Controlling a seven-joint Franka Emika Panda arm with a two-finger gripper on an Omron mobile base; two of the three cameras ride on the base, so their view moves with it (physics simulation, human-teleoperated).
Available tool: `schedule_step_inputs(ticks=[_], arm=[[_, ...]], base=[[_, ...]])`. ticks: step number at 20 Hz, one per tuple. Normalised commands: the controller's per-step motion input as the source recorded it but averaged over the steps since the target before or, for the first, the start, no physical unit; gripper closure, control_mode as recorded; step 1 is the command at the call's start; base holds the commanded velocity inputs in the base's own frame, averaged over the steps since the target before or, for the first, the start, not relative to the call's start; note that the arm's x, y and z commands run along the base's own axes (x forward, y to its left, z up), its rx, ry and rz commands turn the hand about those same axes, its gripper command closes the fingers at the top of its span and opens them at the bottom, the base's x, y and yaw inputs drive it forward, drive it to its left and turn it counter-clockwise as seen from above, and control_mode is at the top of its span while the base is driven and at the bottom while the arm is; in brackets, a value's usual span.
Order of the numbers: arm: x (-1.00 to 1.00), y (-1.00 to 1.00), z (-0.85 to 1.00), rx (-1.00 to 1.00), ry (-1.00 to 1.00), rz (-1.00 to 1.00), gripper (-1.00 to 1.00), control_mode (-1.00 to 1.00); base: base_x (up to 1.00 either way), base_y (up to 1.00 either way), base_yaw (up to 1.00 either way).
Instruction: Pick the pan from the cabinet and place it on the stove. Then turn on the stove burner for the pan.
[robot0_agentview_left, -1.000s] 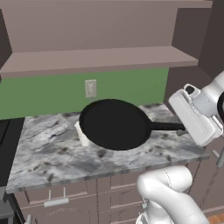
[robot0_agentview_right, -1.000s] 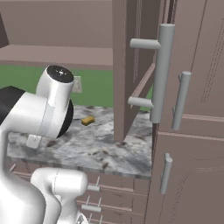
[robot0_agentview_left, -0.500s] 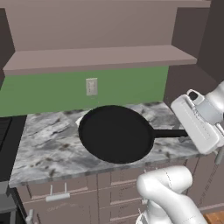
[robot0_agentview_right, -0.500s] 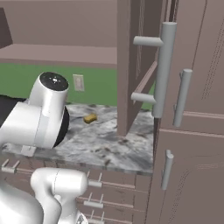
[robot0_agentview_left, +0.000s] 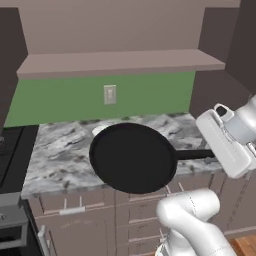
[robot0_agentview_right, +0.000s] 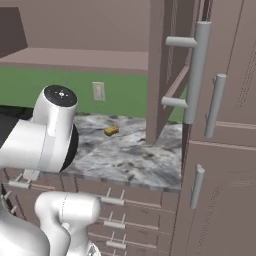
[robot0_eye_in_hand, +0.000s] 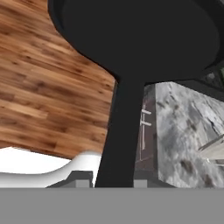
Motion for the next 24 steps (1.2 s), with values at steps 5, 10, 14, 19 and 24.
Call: schedule_step_inputs(ticks=[5,10,14,19,24], arm=[[0.00,0.00,0.00,0.00,0.00,0.00,1.00,1.00],[0.00,0.00,0.00,0.00,0.00,0.00,1.00,1.00],[0.00,0.00,0.00,0.00,0.00,0.00,1.00,1.00],[0.00,0.00,0.00,0.00,0.00,0.00,1.00,1.00],[0.00,0.00,0.00,0.00,0.00,0.00,1.00,1.00]], base=[[-0.55,0.44,0.08],[-0.60,0.47,0.12],[-0.60,0.41,0.11],[-0.32,0.64,0.02],[0.08,0.81,-0.01]])
